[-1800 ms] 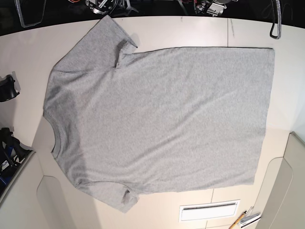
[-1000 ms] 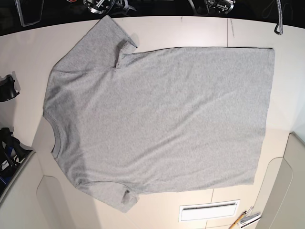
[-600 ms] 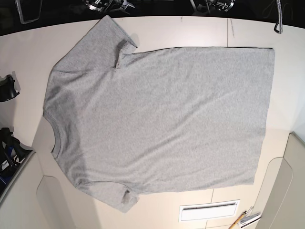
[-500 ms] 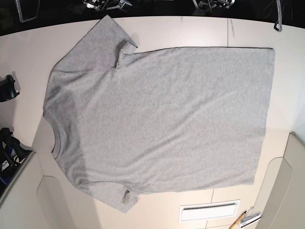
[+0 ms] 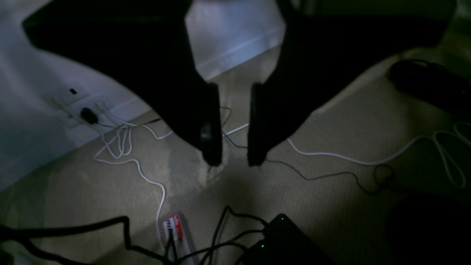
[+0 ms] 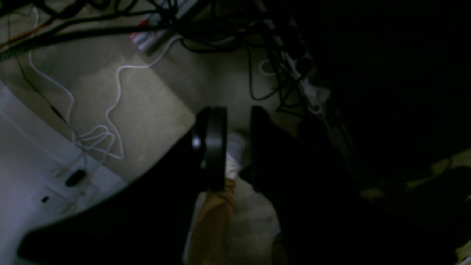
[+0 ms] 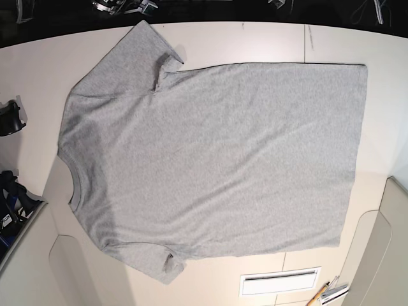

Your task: Fold the T-shirt properly

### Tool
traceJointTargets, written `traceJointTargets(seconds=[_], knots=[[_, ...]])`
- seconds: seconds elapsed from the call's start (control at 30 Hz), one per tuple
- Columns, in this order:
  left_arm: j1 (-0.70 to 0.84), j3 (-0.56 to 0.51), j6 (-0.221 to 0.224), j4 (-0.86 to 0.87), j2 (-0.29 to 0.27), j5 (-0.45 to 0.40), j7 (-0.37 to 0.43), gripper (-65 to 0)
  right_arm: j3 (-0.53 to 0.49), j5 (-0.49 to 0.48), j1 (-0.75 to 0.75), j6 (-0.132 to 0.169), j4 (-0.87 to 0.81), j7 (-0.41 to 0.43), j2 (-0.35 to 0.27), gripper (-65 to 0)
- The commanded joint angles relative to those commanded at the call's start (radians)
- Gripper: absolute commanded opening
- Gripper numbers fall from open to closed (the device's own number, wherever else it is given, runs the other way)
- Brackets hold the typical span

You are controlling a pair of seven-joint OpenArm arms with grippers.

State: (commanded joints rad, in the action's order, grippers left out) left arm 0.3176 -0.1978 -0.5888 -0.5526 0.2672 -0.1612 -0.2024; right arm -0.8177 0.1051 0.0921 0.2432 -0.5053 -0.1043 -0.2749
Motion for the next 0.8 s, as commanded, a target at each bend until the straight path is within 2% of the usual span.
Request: traceJointTargets(seconds=[0.13,0.27,0.5,0.63,0.7,0.8], knots=[[0.023,0.0,0.0,-0.004,0.008,0.001,-0.005,-52.1,0.0,0.0,0.052,0.001,-0.085,0.0,-0.042,-54.1],[0.052,0.002,0.0,-0.025,0.03,0.041,-0.019,-52.1,0.0,-0.001,0.105,0.007,-0.191,-0.002,-0.082,-54.1],[0.178,0.012,0.001,-0.212,0.082,0.124,-0.06,-52.1,0.0,-0.001,0.219,0.008,-0.419,-0.018,-0.204,-54.1],[0.243,0.105,-0.001,-0.296,0.084,0.128,-0.06,-52.1,0.0,-0.019,0.272,0.008,-0.528,-0.028,-0.278,-54.1],[0.27,0.166,-0.04,-0.339,0.085,0.129,-0.062,-52.1,0.0,-0.019,0.3,0.008,-0.584,-0.035,-0.317,-54.1],[0.316,0.258,-0.077,-0.405,0.085,0.17,-0.109,-52.1,0.0,-0.019,0.335,0.007,-0.682,-0.084,-0.38,-54.1]])
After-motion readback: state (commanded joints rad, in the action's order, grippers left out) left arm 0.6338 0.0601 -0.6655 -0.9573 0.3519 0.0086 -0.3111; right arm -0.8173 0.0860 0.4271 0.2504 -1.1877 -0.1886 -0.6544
